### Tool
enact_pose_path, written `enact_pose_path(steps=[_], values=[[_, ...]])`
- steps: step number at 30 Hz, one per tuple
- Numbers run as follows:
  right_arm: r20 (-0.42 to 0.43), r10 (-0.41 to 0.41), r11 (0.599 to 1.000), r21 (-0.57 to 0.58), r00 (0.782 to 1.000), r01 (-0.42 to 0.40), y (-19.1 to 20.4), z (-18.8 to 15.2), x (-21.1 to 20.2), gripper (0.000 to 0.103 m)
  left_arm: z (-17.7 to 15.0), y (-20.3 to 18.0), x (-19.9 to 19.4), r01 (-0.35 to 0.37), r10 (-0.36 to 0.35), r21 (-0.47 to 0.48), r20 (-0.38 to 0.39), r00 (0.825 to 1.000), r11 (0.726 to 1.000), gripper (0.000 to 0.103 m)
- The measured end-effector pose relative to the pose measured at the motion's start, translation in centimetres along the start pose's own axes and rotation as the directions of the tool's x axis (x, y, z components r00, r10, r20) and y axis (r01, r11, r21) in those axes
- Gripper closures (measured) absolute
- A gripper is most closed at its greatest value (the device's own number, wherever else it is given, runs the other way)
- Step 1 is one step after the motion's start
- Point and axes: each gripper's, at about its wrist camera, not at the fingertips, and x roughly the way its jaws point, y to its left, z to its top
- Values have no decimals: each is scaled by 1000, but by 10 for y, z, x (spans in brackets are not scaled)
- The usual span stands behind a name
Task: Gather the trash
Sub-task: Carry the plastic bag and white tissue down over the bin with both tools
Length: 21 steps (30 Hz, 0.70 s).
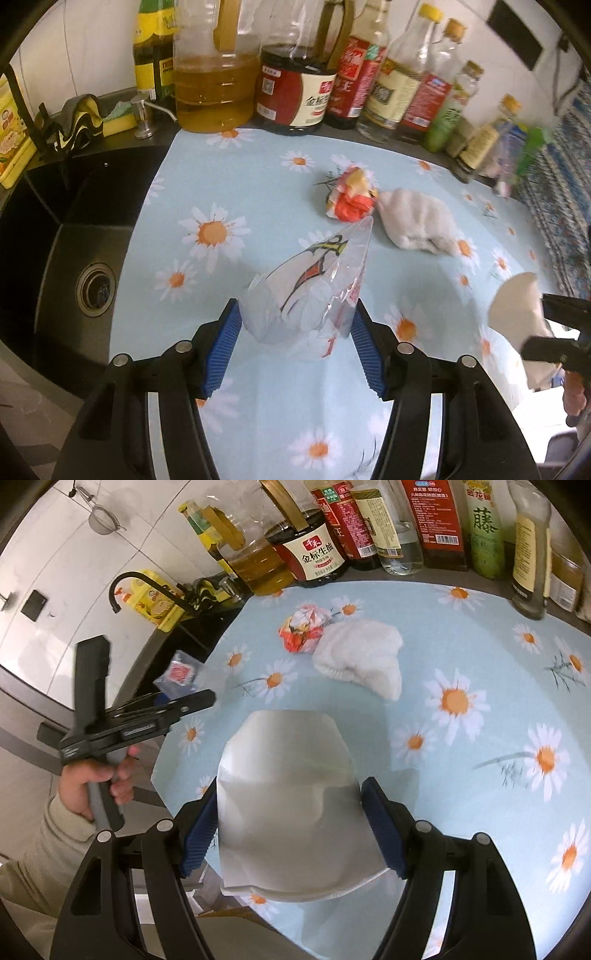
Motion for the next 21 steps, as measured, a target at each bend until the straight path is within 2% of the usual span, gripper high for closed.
enact_pose_path(steps=[9, 21], values=[[29, -72, 996, 61, 997, 70, 39, -26, 9, 29, -40, 13, -36, 74, -75, 48, 18, 997, 996, 46], [44, -100, 990, 104, 994, 95, 97, -67, 29, 29, -86, 36, -70, 123, -125, 109, 19, 992, 986, 46]])
